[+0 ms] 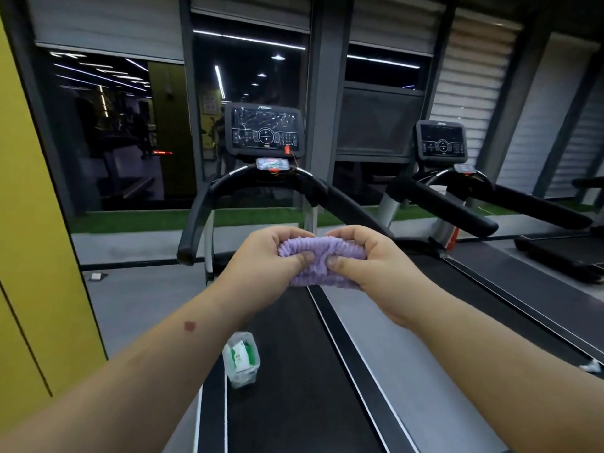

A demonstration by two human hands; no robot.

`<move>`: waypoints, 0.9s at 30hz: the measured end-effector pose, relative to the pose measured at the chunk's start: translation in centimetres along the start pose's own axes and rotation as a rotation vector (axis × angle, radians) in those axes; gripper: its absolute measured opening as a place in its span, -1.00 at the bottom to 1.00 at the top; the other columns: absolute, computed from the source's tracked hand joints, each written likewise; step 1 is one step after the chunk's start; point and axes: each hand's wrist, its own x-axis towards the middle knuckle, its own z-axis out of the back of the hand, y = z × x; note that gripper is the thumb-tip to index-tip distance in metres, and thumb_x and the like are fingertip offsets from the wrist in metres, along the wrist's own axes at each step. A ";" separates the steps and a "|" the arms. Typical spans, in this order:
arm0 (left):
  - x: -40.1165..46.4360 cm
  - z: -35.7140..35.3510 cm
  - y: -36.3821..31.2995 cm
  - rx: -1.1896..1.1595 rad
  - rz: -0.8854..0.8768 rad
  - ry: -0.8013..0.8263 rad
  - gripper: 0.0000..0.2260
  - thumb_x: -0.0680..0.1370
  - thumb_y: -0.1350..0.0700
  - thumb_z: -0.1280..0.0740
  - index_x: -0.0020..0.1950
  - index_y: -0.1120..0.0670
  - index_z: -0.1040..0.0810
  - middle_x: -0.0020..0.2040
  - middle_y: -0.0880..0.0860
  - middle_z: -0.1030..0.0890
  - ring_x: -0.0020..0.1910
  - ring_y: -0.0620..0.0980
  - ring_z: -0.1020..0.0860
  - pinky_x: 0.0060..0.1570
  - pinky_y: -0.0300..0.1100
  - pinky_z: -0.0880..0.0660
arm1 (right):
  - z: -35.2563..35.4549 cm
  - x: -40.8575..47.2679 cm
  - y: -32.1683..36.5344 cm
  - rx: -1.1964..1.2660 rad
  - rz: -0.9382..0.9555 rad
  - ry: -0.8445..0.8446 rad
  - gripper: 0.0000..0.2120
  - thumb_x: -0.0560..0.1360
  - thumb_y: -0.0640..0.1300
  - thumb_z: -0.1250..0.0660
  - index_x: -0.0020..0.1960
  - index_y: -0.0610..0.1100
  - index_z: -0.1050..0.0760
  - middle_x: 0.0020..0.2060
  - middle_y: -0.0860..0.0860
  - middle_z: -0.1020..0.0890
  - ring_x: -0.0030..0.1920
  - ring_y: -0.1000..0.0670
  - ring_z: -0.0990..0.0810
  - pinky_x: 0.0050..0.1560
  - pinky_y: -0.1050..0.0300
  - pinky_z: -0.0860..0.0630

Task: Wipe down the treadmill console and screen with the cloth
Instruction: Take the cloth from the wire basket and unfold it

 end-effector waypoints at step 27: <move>31.4 2.2 11.3 0.105 0.064 -0.157 -0.78 0.57 0.28 -0.38 0.05 -0.04 -0.68 -0.11 -0.05 -0.72 -0.08 -0.06 -0.69 0.01 0.00 -0.67 | 2.5 33.0 -9.6 -0.067 -0.005 0.017 -0.75 0.50 -0.27 -0.44 0.08 0.03 -0.61 -0.07 -0.07 -0.72 0.00 -0.14 -0.71 0.08 -0.18 -0.67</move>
